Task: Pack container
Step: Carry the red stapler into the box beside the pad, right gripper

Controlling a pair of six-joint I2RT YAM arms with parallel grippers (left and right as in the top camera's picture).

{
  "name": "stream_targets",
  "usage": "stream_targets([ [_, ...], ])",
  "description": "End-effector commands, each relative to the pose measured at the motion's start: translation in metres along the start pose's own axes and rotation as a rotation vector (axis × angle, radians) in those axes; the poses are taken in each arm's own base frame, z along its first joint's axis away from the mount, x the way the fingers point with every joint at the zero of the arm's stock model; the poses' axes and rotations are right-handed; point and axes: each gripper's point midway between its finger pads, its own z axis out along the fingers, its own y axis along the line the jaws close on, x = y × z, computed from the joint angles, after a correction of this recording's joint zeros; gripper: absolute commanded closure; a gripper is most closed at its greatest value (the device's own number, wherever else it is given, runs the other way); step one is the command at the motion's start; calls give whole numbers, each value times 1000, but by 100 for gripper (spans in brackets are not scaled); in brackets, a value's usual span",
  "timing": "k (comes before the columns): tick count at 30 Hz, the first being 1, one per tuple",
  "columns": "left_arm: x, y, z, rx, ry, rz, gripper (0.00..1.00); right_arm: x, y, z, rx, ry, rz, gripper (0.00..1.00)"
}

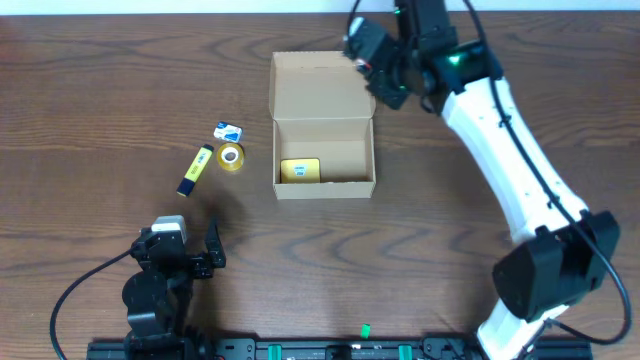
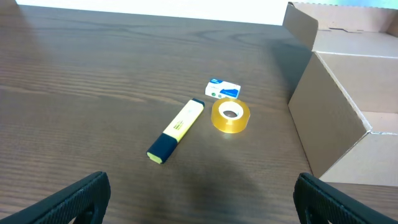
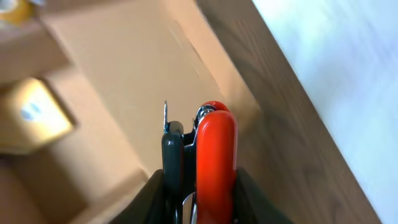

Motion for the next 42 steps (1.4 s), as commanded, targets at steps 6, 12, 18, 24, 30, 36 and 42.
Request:
stream_targets([
  [6, 9, 1, 3, -1, 17, -6, 5, -16, 83, 39, -213, 2, -228, 99],
  [12, 9, 1, 3, -1, 17, -6, 5, 7, 105, 67, -304, 78, -285, 99],
  [18, 9, 1, 3, -1, 17, -6, 5, 16, 121, 86, -383, 82, -286, 99],
  [24, 9, 1, 3, -1, 17, -6, 5, 17, 131, 96, -424, 66, -310, 99],
  [30, 9, 1, 3, -1, 17, -6, 5, 13, 144, 101, -444, 49, -369, 99],
  [36, 9, 1, 3, -1, 17, -6, 5, 8, 157, 110, -450, 34, -395, 89],
  [42, 9, 1, 3, -1, 17, -6, 5, 10, 164, 128, -435, 49, -424, 93],
])
